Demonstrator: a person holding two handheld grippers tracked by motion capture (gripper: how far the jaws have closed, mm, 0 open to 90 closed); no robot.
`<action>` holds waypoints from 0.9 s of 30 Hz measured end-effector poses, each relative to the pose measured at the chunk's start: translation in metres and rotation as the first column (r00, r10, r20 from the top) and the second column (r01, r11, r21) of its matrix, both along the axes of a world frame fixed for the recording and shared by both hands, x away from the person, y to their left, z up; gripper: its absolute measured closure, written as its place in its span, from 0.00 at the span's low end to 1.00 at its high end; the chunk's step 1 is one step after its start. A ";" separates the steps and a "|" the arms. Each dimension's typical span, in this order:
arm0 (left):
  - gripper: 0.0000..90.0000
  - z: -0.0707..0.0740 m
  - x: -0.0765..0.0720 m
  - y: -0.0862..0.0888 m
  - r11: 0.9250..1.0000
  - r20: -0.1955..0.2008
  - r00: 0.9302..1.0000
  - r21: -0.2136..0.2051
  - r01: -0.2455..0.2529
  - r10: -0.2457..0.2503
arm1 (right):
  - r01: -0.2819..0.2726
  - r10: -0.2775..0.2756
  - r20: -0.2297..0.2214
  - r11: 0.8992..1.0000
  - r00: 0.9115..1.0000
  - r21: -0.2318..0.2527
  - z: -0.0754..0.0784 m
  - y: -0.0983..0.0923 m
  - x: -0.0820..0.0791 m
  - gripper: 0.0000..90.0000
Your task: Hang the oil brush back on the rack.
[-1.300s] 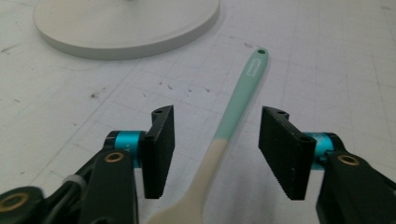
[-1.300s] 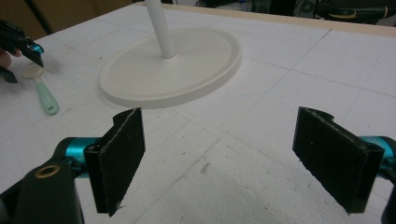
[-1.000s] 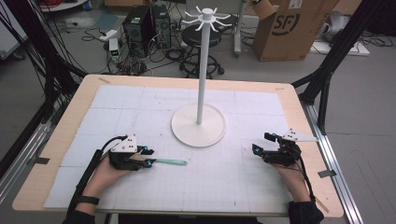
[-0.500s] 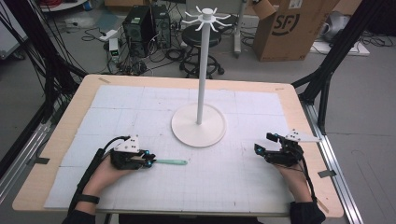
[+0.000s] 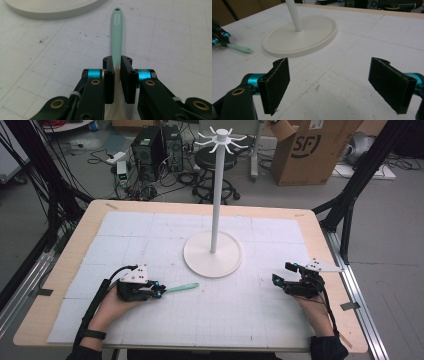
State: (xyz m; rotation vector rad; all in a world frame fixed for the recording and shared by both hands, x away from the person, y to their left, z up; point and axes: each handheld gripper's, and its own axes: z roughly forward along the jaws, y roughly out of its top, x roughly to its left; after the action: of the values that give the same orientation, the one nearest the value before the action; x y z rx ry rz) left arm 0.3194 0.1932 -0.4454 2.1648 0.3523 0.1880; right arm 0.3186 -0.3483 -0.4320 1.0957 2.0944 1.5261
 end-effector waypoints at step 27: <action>0.91 0.094 -0.005 0.018 0.965 0.044 0.989 -0.231 -0.127 0.140 | 0.003 -0.002 -0.015 1.000 1.000 0.016 -0.001 -0.003 0.002 0.19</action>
State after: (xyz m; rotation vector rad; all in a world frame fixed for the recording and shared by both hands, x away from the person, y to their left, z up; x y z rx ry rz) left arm 0.3148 0.2112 -0.3509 1.9066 0.4631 0.2746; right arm 0.3203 -0.3510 -0.4328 1.1180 2.0932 1.5404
